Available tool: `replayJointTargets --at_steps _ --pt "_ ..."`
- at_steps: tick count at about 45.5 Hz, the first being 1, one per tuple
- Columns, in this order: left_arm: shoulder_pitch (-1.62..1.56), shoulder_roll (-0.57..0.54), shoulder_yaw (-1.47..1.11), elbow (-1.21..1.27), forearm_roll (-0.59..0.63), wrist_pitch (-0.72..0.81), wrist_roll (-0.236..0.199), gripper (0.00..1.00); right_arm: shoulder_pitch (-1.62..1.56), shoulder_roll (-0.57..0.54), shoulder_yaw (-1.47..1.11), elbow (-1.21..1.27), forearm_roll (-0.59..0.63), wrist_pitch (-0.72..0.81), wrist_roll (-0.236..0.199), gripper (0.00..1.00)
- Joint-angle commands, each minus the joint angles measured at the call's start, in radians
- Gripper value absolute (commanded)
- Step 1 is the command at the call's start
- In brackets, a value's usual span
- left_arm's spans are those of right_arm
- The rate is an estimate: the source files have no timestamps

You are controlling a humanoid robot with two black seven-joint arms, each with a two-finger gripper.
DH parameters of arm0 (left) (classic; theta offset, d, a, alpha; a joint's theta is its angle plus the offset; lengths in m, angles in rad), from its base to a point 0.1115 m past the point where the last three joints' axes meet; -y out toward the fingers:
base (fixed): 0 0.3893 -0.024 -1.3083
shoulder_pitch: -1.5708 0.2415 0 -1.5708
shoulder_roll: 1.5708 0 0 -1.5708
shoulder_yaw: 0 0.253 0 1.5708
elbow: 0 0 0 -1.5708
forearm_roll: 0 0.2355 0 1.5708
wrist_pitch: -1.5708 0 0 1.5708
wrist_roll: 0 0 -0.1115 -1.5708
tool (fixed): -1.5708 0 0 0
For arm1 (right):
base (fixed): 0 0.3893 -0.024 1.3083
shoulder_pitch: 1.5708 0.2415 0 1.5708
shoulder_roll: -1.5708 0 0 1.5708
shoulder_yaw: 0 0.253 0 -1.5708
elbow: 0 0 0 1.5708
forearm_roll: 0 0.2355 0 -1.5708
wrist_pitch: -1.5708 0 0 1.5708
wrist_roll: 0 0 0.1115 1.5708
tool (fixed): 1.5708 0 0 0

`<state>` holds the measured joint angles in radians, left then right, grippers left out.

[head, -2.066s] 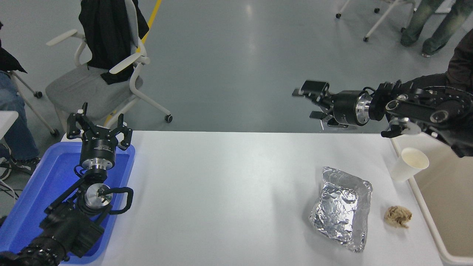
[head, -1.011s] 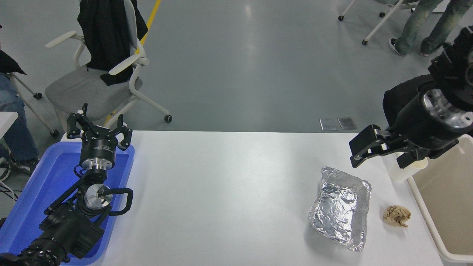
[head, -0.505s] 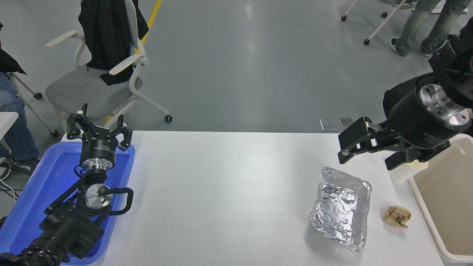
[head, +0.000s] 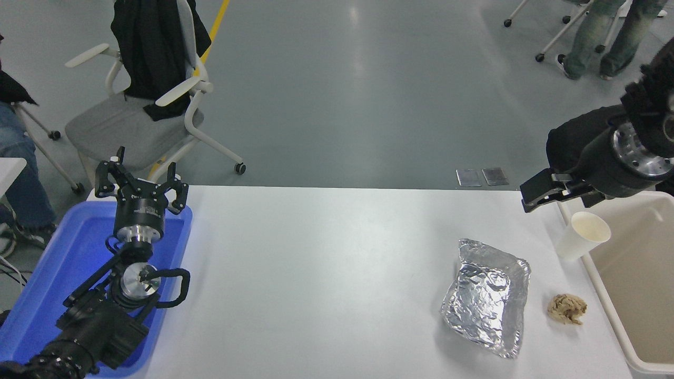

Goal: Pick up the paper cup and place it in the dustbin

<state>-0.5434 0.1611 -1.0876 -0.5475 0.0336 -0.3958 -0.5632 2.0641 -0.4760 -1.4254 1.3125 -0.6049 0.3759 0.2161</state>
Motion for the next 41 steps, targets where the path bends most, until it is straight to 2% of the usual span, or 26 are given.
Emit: replayJointTargets --at_steps 1,22,36,41 --pt "-0.001 0.000 0.000 0.000 0.000 0.000 0.000 0.99 -0.274 -0.122 0.049 -0.301 -0.162 -0.077 0.002 1.00" --pt "-0.001 0.000 0.000 0.001 -0.001 0.000 0.000 0.99 -0.834 -0.121 0.448 -0.881 -0.154 -0.098 0.000 1.00" --pt "-0.001 0.000 0.000 0.001 0.000 0.000 0.000 0.99 -1.013 -0.061 0.580 -1.024 -0.134 -0.141 -0.004 1.00" --pt "-0.001 0.000 0.000 0.000 -0.001 0.000 0.000 0.99 -1.053 -0.039 0.618 -1.047 -0.098 -0.161 -0.029 1.00"
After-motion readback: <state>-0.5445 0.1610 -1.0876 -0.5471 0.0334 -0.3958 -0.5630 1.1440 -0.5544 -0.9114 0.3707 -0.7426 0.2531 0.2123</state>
